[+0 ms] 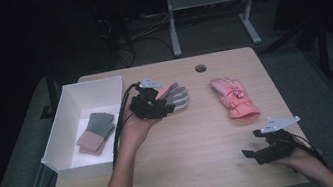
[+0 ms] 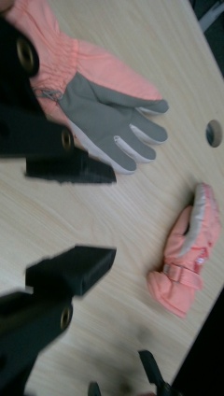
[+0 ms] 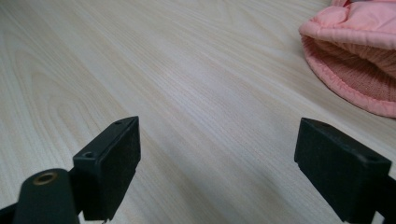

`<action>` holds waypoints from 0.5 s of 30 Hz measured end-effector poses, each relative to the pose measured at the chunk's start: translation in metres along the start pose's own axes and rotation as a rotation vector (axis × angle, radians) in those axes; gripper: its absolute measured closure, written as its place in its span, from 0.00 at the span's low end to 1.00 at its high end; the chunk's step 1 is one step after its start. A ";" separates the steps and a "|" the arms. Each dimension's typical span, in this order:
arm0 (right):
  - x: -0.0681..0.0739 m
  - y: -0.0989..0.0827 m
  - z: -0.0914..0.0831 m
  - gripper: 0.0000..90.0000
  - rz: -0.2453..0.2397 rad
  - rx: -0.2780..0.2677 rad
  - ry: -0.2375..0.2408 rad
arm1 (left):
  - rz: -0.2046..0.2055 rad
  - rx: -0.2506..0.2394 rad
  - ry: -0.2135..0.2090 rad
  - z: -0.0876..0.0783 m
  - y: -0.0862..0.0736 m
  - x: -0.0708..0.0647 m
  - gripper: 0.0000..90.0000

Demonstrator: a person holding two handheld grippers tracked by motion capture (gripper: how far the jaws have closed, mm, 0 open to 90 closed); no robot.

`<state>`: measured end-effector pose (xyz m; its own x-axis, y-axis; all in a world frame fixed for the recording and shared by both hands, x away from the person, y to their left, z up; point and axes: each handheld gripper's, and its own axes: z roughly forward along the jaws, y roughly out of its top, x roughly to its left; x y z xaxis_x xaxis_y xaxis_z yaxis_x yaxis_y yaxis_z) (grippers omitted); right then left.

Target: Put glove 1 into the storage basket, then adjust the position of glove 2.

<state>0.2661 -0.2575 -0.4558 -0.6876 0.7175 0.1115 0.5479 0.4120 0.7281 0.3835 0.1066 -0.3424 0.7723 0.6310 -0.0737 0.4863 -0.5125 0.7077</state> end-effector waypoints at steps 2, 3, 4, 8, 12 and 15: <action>0.000 0.000 0.000 0.16 -0.002 0.003 0.003 | -0.008 0.011 0.012 0.009 -0.001 0.002 0.83; 0.001 0.000 0.000 0.16 -0.008 0.005 0.005 | -0.022 0.028 0.010 0.018 -0.002 0.006 0.94; 0.001 0.000 0.000 0.16 -0.008 0.005 0.005 | -0.022 0.028 0.010 0.018 -0.002 0.006 0.98; 0.001 0.000 0.001 0.16 -0.015 0.010 0.006 | -0.037 0.049 0.039 0.032 -0.004 0.017 1.00; 0.001 0.000 0.001 0.16 -0.012 0.012 0.006 | -0.051 0.052 0.085 0.044 -0.008 0.031 1.00; 0.001 0.000 0.001 0.16 -0.015 0.010 0.007 | -0.056 0.052 0.135 0.054 -0.010 0.041 1.00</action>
<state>0.2658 -0.2559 -0.4562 -0.6994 0.7069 0.1056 0.5421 0.4284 0.7229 0.4324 0.1058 -0.3899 0.6834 0.7299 -0.0145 0.5503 -0.5020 0.6672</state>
